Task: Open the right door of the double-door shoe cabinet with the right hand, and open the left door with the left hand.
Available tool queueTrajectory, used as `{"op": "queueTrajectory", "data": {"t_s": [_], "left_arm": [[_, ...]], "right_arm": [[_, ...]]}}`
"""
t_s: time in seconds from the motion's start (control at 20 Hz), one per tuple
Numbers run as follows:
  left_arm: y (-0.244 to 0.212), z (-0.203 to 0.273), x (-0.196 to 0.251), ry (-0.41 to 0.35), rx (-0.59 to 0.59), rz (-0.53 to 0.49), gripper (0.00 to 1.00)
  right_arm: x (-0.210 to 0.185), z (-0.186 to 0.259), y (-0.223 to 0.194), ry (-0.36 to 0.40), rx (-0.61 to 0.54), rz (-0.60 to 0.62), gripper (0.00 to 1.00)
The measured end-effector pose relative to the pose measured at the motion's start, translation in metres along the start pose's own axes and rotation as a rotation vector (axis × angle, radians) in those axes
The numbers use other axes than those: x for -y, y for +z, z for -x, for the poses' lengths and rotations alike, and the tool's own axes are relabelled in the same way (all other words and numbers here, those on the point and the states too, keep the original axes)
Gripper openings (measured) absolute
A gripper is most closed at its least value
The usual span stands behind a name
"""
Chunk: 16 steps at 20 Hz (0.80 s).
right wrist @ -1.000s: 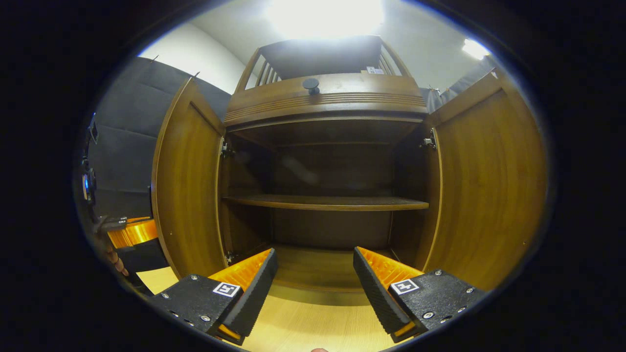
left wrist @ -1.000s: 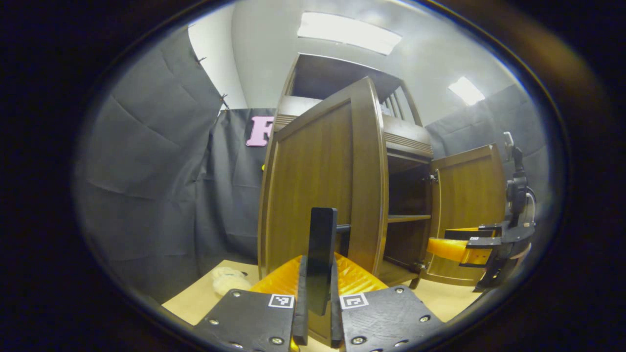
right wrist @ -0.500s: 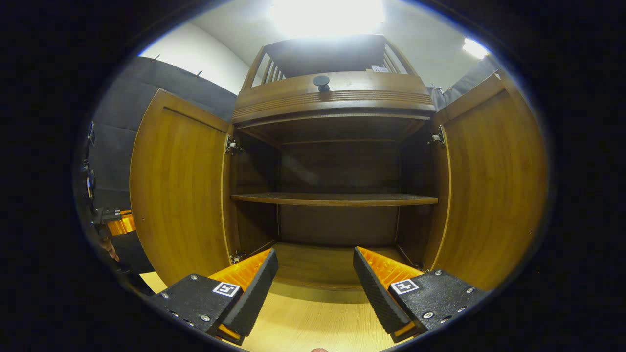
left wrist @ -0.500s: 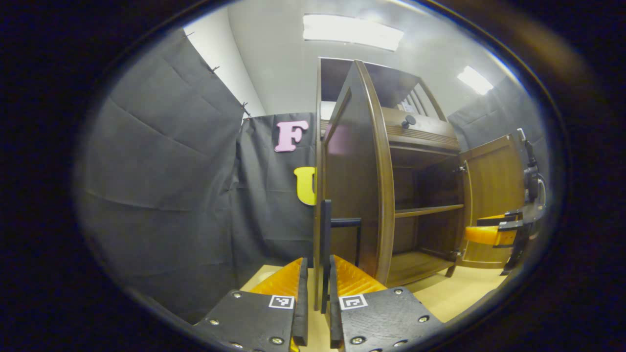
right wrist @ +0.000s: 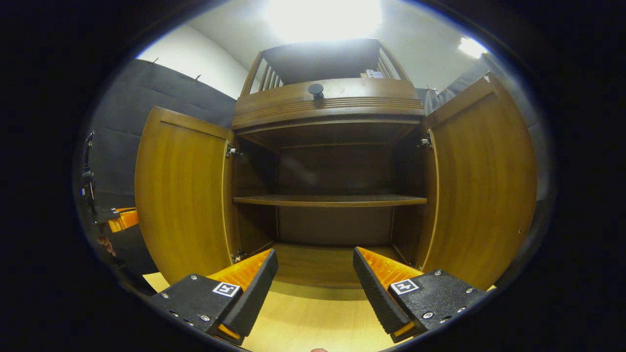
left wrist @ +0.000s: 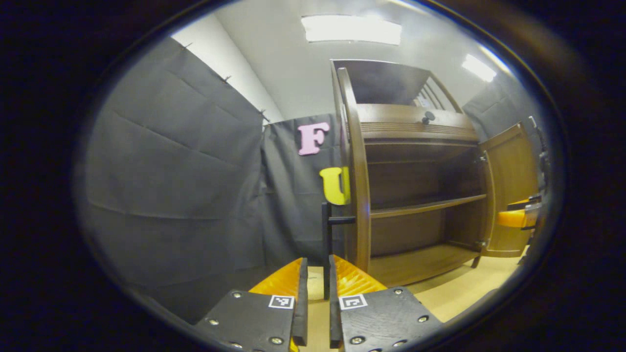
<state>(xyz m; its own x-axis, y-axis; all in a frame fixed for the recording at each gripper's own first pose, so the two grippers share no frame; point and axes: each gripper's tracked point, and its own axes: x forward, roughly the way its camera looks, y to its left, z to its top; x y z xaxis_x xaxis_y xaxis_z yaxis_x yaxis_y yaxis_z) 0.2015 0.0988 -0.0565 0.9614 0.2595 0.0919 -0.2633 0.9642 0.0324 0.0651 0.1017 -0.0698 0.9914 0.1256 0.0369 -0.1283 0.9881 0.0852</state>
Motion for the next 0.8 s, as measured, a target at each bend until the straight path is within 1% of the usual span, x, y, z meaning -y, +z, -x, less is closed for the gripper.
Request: {"op": "queueTrajectory", "data": {"t_s": [0.05, 0.1, 0.15, 0.2, 0.25, 0.3, 0.4, 0.5, 0.55, 0.6, 0.65, 0.75, 0.8], "left_arm": [[0.01, 0.008, 0.0, 0.011, 0.011, -0.013, 0.21], [0.021, 0.014, 0.003, 0.019, 0.028, -0.036, 0.22], [0.034, 0.025, 0.011, 0.024, 0.049, -0.057, 0.23], [0.042, 0.031, 0.018, 0.034, 0.061, -0.071, 0.24], [0.053, 0.041, 0.025, 0.054, 0.074, -0.077, 0.35], [0.062, 0.044, 0.034, 0.058, 0.098, -0.079, 0.45], [0.072, 0.049, 0.066, 0.02, 0.126, -0.049, 0.67], [0.068, 0.042, 0.095, -0.026, 0.122, 0.005, 0.89], [0.068, 0.039, 0.105, -0.038, 0.109, 0.04, 1.0], [0.067, 0.037, 0.115, -0.056, 0.097, 0.081, 1.0], [0.066, 0.035, 0.126, -0.081, 0.085, 0.127, 0.95], [0.062, 0.03, 0.147, -0.15, 0.053, 0.201, 0.95], [0.06, 0.029, 0.155, -0.178, 0.038, 0.218, 1.0]], "right_arm": [[0.0, 0.004, 0.0, 0.001, -0.004, 0.002, 0.95], [0.002, 0.008, 0.001, -0.005, -0.002, 0.015, 0.92], [0.004, 0.013, 0.005, -0.014, 0.005, 0.027, 0.96], [0.007, 0.016, 0.008, -0.025, 0.014, 0.031, 0.96], [0.01, 0.02, 0.011, -0.034, 0.023, 0.024, 0.96], [0.014, 0.024, 0.013, -0.041, 0.032, 0.01, 0.96], [0.024, 0.036, 0.02, -0.053, 0.049, -0.009, 0.96], [0.037, 0.049, 0.026, -0.074, 0.055, -0.001, 0.96], [0.044, 0.056, 0.03, -0.089, 0.059, 0.011, 0.92], [0.053, 0.062, 0.035, -0.107, 0.067, 0.023, 0.92], [0.061, 0.069, 0.04, -0.127, 0.076, 0.029, 0.92], [0.068, 0.079, 0.044, -0.139, 0.08, 0.026, 0.92], [0.071, 0.085, 0.045, -0.139, 0.079, 0.019, 0.95]]}}
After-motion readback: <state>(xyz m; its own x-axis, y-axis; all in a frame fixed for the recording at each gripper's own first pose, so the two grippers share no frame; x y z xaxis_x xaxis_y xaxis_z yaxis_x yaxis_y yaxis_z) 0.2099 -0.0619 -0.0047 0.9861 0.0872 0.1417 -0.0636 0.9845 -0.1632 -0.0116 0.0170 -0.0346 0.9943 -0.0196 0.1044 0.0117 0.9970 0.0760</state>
